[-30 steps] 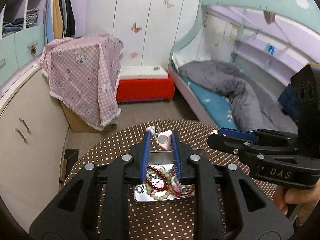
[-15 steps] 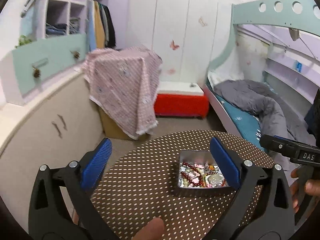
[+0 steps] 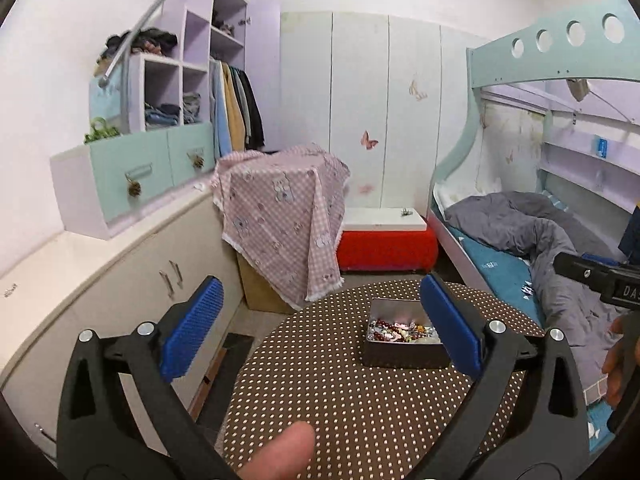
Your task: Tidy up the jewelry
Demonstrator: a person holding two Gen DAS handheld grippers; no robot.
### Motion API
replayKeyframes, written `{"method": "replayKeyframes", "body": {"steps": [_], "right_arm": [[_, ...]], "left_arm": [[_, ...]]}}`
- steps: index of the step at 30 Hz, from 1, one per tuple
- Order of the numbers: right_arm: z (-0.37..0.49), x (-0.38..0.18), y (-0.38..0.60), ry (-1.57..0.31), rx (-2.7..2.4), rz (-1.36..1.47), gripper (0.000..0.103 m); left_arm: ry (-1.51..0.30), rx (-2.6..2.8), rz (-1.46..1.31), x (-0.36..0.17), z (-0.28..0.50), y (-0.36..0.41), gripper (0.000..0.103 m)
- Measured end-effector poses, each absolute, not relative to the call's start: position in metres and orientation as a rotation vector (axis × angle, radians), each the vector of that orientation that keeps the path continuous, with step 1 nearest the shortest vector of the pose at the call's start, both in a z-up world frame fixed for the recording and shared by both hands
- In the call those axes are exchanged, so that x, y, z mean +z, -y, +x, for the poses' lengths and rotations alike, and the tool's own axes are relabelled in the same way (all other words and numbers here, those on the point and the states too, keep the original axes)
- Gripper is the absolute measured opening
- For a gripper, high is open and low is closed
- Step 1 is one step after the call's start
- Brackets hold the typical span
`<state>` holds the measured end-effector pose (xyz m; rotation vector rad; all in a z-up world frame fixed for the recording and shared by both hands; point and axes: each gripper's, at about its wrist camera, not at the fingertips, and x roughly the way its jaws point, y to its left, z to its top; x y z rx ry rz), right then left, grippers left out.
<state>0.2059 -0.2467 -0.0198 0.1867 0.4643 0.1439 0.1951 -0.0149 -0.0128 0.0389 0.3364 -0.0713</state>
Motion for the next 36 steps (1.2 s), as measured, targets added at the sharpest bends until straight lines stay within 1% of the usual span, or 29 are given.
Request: {"method": "replayKeyframes", "body": {"steps": [7,14,20,27,36], "right_arm": [[0.146,-0.008,0.231,-0.357,0.099,0.127,0.096],[0.108,-0.016,0.218,-0.317,0.036,0.095,0.096],[0.080,-0.018,0.207,-0.277,0.013,0.066,0.096],[0.062,-0.021,0.186,-0.243,0.013,0.008,0.096],[0.063,-0.027,0.184,-0.258,0.019,0.006,0.096]], "left_arm": [[-0.270,-0.049,0.021,0.002,0.148,0.013,0.097],[-0.211,-0.038,0.020,0.007,0.113,0.015,0.097],[-0.185,-0.034,0.025,0.000,0.089,0.021,0.097],[-0.180,-0.035,0.046,-0.011,0.072,0.022,0.097],[-0.193,-0.034,0.029,-0.019,0.064,0.015,0.097]]}}
